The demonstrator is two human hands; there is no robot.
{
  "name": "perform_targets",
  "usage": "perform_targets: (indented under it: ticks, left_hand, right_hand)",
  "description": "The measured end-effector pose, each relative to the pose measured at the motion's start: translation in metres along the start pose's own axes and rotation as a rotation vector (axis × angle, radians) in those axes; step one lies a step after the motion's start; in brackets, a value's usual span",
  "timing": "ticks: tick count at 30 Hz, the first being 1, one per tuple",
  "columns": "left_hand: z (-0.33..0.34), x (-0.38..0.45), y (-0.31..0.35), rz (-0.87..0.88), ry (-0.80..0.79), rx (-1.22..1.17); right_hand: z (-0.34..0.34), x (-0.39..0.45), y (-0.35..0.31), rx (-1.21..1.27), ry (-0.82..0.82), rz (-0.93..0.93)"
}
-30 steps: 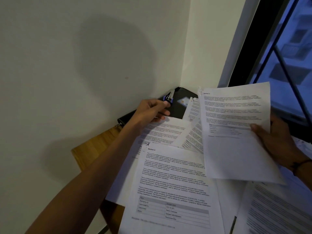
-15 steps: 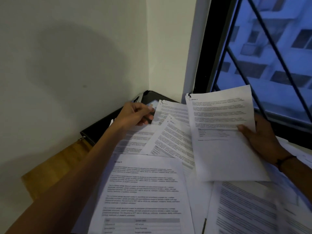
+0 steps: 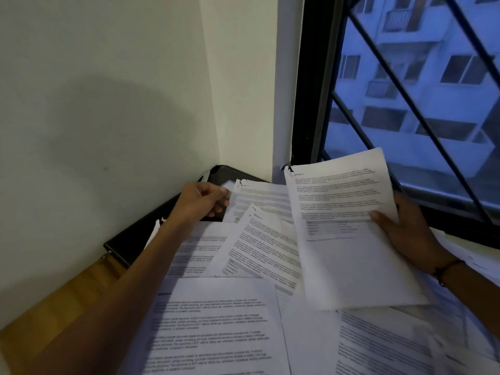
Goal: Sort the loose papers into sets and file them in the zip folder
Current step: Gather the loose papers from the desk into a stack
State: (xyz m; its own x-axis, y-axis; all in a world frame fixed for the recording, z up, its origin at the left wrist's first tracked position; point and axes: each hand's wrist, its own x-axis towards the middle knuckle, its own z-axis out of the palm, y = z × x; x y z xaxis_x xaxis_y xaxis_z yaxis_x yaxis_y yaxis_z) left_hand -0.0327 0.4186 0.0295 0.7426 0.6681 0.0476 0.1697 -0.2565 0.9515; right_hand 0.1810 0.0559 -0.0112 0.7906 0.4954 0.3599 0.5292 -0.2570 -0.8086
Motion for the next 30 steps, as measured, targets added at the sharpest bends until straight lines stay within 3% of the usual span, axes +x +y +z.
perform_targets:
  ticks: [13, 23, 30]
  left_hand:
    - [0.017, 0.033, -0.007, -0.046, 0.066, 0.149]
    - [0.043, 0.054, 0.009, -0.178, -0.040, 0.040]
    - [0.052, 0.064, -0.003, -0.185, -0.115, -0.183]
  right_hand:
    - [-0.001, 0.002, 0.004, 0.016, 0.029, 0.001]
    - [0.002, -0.003, 0.011, 0.032, 0.045, 0.037]
    - [-0.001, -0.003, 0.010, 0.069, 0.074, 0.029]
